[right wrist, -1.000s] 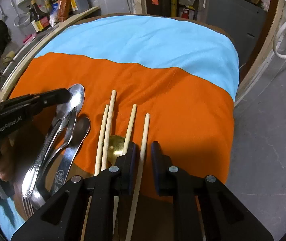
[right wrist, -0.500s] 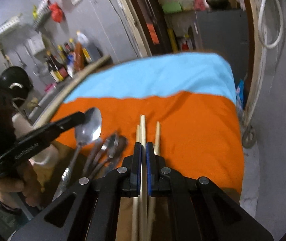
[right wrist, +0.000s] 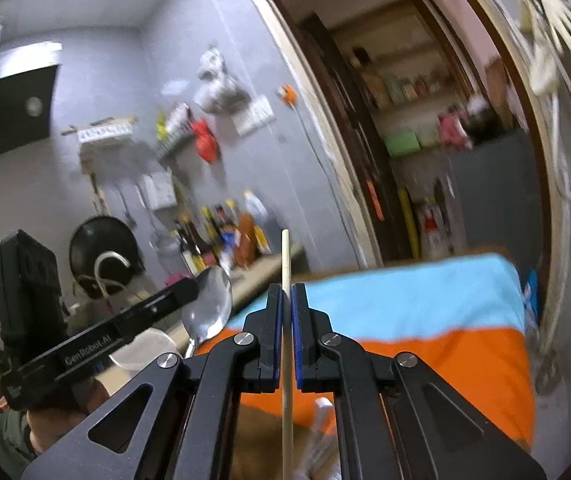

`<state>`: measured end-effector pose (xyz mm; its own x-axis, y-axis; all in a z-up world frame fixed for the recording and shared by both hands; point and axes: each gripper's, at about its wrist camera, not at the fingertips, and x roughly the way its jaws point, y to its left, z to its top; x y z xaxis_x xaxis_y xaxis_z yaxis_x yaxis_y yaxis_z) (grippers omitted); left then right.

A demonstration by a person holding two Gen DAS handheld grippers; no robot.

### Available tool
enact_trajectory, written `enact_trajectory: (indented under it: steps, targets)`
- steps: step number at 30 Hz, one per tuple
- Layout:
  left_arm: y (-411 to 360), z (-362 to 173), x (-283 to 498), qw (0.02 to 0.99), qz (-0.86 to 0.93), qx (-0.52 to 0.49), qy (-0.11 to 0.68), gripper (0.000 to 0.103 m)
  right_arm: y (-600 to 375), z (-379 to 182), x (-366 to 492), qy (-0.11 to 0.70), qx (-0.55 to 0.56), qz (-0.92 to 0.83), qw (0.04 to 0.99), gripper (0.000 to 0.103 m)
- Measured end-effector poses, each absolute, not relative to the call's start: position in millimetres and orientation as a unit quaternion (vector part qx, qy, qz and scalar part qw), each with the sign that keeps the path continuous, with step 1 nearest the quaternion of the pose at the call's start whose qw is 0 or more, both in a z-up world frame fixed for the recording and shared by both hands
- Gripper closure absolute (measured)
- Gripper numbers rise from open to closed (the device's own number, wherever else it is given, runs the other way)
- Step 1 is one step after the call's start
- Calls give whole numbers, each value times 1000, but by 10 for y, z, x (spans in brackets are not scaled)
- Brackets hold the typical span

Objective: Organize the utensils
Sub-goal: 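Lift the chopstick with the right tool while the left tool carries the spoon to the holder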

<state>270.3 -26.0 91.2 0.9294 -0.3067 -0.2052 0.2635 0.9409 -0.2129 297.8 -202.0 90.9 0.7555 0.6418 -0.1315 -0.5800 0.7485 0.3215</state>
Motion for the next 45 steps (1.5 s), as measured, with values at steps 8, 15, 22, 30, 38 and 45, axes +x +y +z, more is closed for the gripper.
enact_trajectory:
  steps: [8, 15, 22, 30, 38, 45]
  targets:
    - [434, 1269, 2474, 988, -98, -106, 63, 103, -1437, 1275, 2908, 53, 163, 381, 908, 100]
    - [1294, 1380, 2349, 993, -10, -118, 19, 103, -867, 1361, 2955, 0, 184, 400, 898, 100]
    - [1709, 1075, 2323, 992, 89, -82, -31, 103, -516, 1190, 2943, -47, 172, 369, 912, 100]
    - [1702, 624, 2352, 985, 151, -41, -68, 103, -413, 903, 3037, -43, 157, 326, 931, 100]
    - [1608, 342, 2383, 981, 174, -10, -81, 103, -395, 745, 3038, -48, 142, 299, 942, 100]
    - [1608, 272, 2369, 985, 159, -16, -63, 103, -397, 707, 3019, -33, 124, 305, 944, 100]
